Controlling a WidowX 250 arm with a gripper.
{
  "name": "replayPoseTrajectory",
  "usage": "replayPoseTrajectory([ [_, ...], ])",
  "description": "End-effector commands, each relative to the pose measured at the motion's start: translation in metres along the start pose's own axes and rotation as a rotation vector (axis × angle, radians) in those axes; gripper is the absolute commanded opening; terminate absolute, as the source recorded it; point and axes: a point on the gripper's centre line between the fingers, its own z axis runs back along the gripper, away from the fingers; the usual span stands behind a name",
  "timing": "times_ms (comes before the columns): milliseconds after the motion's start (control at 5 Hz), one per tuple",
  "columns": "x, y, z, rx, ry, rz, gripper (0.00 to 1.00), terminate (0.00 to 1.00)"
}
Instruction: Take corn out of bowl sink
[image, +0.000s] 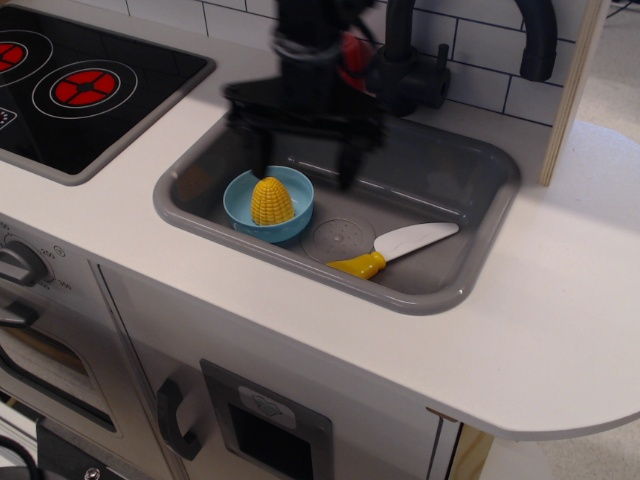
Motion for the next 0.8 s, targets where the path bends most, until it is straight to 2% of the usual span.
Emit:
replayPoseTrajectory([
  [0, 0.030, 0.043, -0.001, -0.016, -0.041, 0.115, 1.00, 0.00],
  [200, 0.037, 0.054, -0.013, 0.004, -0.063, 0.109, 1.00, 0.00],
  [400, 0.047, 0.063, -0.020, -0.019, -0.052, 0.157, 1.00, 0.00],
  [600, 0.053, 0.061, -0.032, 0.008, -0.056, 0.171, 1.00, 0.00],
])
